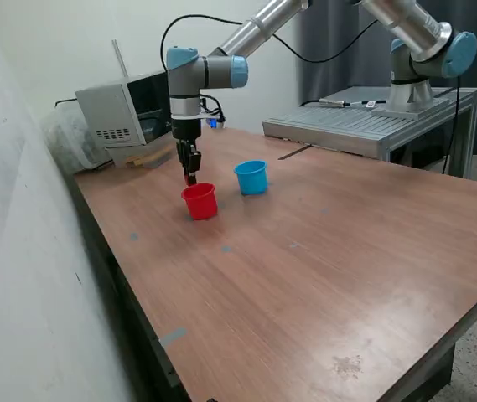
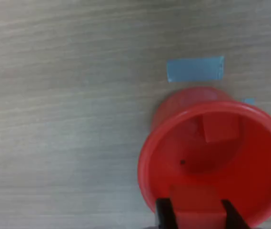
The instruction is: Place red objects in the red bin, and blue objects in the blue bin.
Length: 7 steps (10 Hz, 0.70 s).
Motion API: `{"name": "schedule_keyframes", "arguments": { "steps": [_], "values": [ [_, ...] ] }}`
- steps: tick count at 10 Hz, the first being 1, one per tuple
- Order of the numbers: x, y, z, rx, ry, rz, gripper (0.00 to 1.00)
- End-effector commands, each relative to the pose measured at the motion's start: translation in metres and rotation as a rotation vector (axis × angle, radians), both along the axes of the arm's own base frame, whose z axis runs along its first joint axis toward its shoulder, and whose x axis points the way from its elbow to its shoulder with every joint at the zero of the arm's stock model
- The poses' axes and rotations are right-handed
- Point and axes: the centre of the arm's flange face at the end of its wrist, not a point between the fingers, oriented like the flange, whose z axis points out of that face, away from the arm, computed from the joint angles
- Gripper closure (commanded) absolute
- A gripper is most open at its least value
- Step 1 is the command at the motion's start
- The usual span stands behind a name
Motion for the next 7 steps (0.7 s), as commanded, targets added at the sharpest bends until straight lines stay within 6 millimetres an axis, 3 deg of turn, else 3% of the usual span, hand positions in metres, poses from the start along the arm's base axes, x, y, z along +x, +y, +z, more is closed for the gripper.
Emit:
{"name": "schedule_keyframes", "arguments": {
  "steps": [1,7],
  "values": [
    [-0.0023,-0.0002,-0.0011,-0.002,0.005,0.0,1.0],
    [0.0074,-0.0053,-0.0057,-0.011,-0.032,0.006,1.0]
  ]
}}
